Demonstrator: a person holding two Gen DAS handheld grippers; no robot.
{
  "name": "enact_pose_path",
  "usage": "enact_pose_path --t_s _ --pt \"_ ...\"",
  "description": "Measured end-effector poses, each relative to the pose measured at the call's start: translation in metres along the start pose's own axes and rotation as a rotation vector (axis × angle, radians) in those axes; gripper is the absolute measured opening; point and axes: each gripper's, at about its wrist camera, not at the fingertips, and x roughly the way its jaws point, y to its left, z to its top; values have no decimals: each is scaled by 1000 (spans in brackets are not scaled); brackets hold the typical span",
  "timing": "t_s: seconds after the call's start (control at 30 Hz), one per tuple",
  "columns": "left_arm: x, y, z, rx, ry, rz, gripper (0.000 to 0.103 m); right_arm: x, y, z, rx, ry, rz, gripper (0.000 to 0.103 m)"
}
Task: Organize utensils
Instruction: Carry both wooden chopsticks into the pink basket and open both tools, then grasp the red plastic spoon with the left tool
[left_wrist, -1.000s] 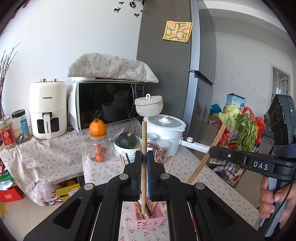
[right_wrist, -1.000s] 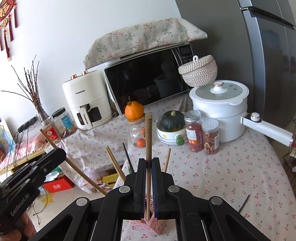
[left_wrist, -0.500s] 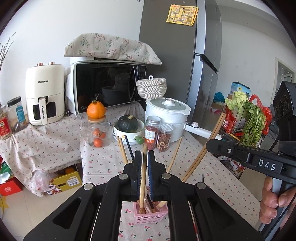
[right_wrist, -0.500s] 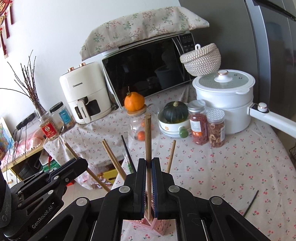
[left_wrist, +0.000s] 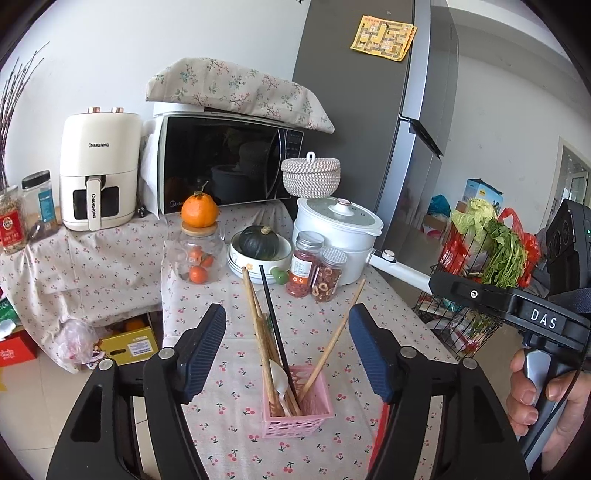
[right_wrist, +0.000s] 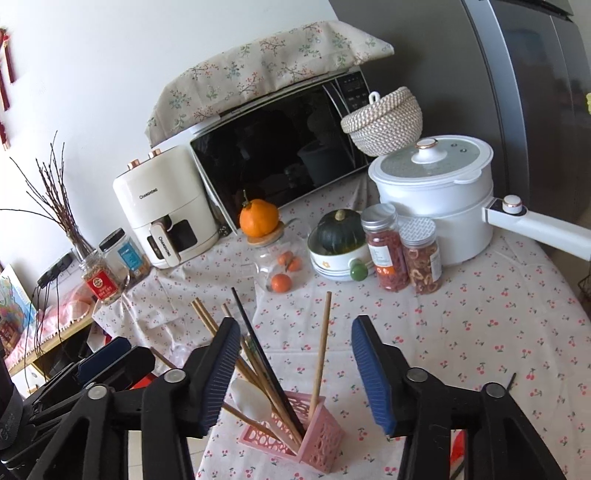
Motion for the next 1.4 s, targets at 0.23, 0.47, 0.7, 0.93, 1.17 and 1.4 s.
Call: enact_pose_path --t_s 0.23,0.47,0.7,0.93,1.17,1.4 --pt "-2 7 -12 -43 56 -13 94 -8 -24 -3 6 -2 -70 92" --pt "10 5 -33 -31 152 28 98 -8 -50 -18 -23 51 -169 97" --pt "25 -20 -53 20 234 10 98 -6 -88 -38 12 145 -267 97" --pt "42 -69 -73 119 300 -39 98 -14 -127 -48 86 212 -355 97" --pt "84 -129 -103 211 425 -98 98 -22 -157 -54 159 263 -378 97" --pt "155 -158 -121 240 576 -120 96 -20 -174 -55 186 310 -394 97"
